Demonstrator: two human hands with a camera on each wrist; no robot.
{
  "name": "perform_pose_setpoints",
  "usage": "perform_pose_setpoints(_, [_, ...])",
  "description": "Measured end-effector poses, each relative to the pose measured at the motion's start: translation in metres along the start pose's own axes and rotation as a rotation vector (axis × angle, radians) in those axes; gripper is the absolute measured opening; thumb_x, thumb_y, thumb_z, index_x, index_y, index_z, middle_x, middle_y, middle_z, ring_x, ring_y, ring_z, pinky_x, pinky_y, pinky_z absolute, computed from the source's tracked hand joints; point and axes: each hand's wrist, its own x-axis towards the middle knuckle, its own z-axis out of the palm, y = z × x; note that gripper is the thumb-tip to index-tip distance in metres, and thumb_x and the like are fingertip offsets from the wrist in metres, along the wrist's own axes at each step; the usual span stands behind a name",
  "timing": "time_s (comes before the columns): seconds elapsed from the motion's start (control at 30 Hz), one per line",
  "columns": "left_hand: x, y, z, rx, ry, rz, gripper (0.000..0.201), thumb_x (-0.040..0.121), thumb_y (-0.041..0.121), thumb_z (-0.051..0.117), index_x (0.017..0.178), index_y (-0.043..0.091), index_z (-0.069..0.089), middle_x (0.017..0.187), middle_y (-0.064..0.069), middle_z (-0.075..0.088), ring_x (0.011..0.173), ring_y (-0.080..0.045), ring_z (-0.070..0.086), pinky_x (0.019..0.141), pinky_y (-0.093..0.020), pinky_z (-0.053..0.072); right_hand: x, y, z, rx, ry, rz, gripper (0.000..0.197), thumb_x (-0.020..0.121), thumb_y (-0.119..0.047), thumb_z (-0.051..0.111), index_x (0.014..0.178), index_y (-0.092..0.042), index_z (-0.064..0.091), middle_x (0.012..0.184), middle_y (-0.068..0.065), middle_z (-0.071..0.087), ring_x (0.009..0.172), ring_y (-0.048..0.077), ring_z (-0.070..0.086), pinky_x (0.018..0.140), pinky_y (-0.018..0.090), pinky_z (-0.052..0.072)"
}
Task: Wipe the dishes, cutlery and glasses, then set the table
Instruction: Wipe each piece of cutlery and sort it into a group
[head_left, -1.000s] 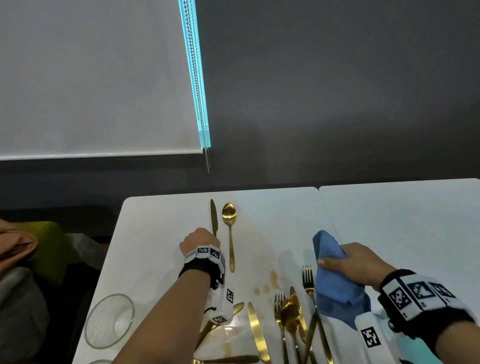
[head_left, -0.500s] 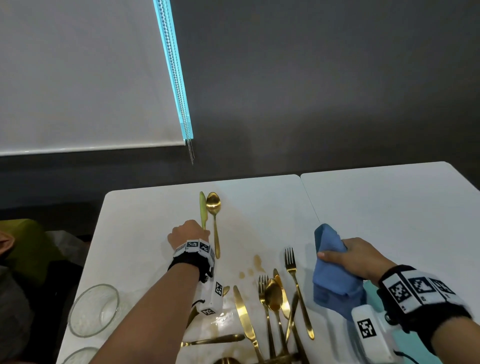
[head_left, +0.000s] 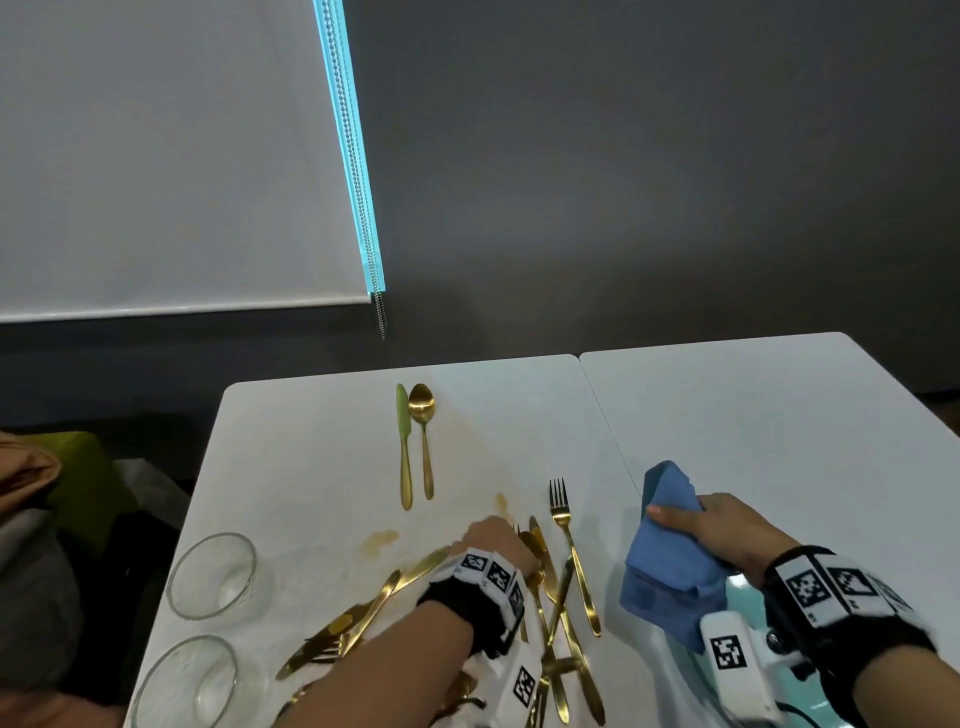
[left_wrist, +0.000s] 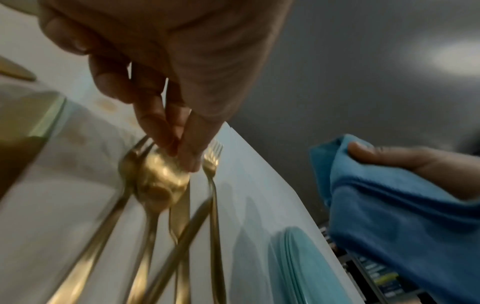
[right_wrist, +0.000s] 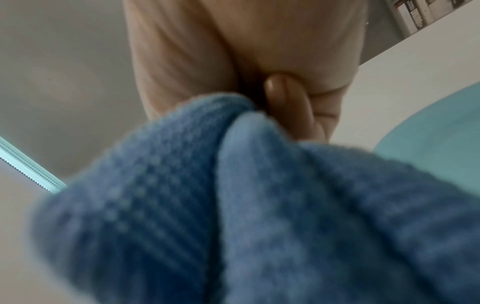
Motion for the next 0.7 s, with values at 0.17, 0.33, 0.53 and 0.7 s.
perform_pose_setpoints(0.17, [-0.019, 0.000, 0.032, 0.016, -0.054, 0.037, 0.017, 0.088, 0.028, 0.058, 0.082, 0.013, 0.060, 0.092, -0.001, 0.065, 0.099, -0.019, 0.065, 0.078, -0.026, 0.052, -0.008, 0.010, -0.008, -0.049, -0.032, -0.020, 0.029, 0.082, -0.029, 0.070, 0.084, -0.002, 0.062, 0.084, 0.013, 0.066, 0.077, 0.024, 0.062, 0.062, 0.028, 0.048])
perform_pose_setpoints(0.33, [-0.035, -0.001, 0.046, 0.006, 0.030, -0.012, 0.017, 0.092, 0.032, 0.051, 0.087, 0.018, 0.060, 0.102, -0.002, 0.067, 0.100, -0.019, 0.066, 0.077, -0.025, 0.050, -0.007, 0.015, -0.022, -0.087, -0.069, -0.041, 0.027, 0.082, -0.029, 0.070, 0.081, -0.003, 0.061, 0.084, 0.012, 0.066, 0.077, 0.022, 0.062, 0.061, 0.026, 0.047])
perform_pose_setpoints(0.53, [-0.043, 0.010, 0.044, -0.054, 0.018, -0.132, 0.034, 0.089, 0.026, 0.053, 0.117, 0.009, 0.060, 0.121, -0.009, 0.063, 0.113, -0.024, 0.060, 0.091, -0.032, 0.048, -0.004, 0.025, -0.039, -0.105, -0.096, -0.062, 0.025, 0.083, -0.029, 0.069, 0.079, -0.005, 0.060, 0.080, 0.009, 0.065, 0.073, 0.019, 0.061, 0.057, 0.024, 0.045])
perform_pose_setpoints(0.7, [-0.042, 0.011, 0.046, -0.093, 0.041, -0.137, 0.034, 0.091, 0.023, 0.054, 0.120, 0.008, 0.060, 0.121, -0.009, 0.061, 0.116, -0.026, 0.058, 0.098, -0.034, 0.047, -0.002, 0.036, -0.047, -0.124, -0.118, -0.063, 0.028, 0.083, -0.029, 0.069, 0.081, -0.003, 0.062, 0.079, 0.010, 0.065, 0.073, 0.020, 0.061, 0.060, 0.026, 0.047])
